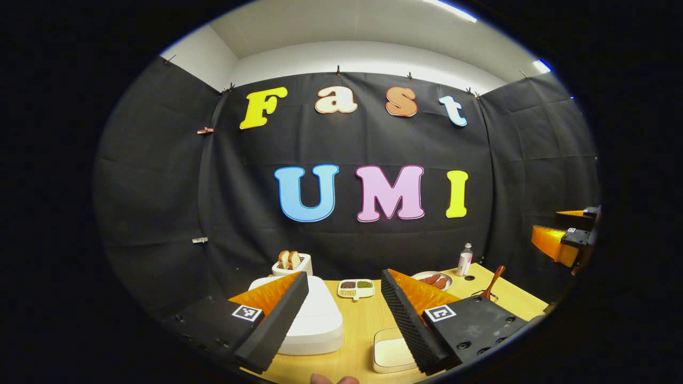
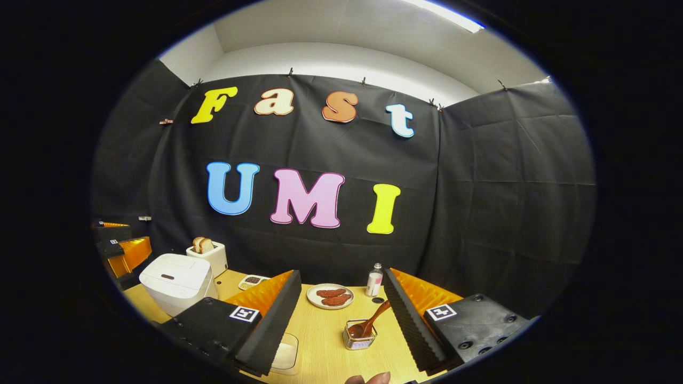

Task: Close the left gripper, press the button to open the rice cooker; take a wooden spoon from the chopstick holder with the right hand, scoop a spoonful of rice and pour it into the rice cooker, then put the wooden spoon back into the chopstick holder.

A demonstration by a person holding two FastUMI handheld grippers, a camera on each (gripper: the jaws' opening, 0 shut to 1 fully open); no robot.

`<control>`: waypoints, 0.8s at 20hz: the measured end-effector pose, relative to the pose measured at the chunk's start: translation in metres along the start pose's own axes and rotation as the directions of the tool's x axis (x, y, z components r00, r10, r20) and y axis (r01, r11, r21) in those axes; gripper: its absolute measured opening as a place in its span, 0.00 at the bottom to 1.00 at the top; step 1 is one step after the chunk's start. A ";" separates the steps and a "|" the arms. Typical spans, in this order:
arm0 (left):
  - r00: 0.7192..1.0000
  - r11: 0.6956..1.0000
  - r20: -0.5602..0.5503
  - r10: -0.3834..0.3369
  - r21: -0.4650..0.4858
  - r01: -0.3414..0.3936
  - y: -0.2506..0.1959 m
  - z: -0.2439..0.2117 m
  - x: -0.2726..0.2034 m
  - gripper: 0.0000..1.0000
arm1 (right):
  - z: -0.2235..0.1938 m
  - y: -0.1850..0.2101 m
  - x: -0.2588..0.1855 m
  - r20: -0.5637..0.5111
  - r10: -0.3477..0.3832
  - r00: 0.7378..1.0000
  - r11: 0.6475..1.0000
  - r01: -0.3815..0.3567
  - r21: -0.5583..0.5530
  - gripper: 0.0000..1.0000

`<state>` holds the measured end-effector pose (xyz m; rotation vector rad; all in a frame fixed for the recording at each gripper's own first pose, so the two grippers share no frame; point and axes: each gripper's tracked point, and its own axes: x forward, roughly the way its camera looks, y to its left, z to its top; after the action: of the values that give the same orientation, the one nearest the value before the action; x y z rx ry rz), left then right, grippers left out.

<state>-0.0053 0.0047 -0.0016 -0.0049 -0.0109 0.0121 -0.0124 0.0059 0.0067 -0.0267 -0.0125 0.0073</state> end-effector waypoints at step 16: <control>0.992 1.000 -0.124 -0.008 -0.027 0.005 0.045 -0.031 0.019 0.07 | 0.005 0.006 -0.001 0.016 0.007 1.000 0.999 -0.006 -0.033 0.97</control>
<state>0.0132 0.0496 -0.0323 -0.0327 0.1136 0.0051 -0.0138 0.0117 0.0111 -0.0601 -0.0283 0.0138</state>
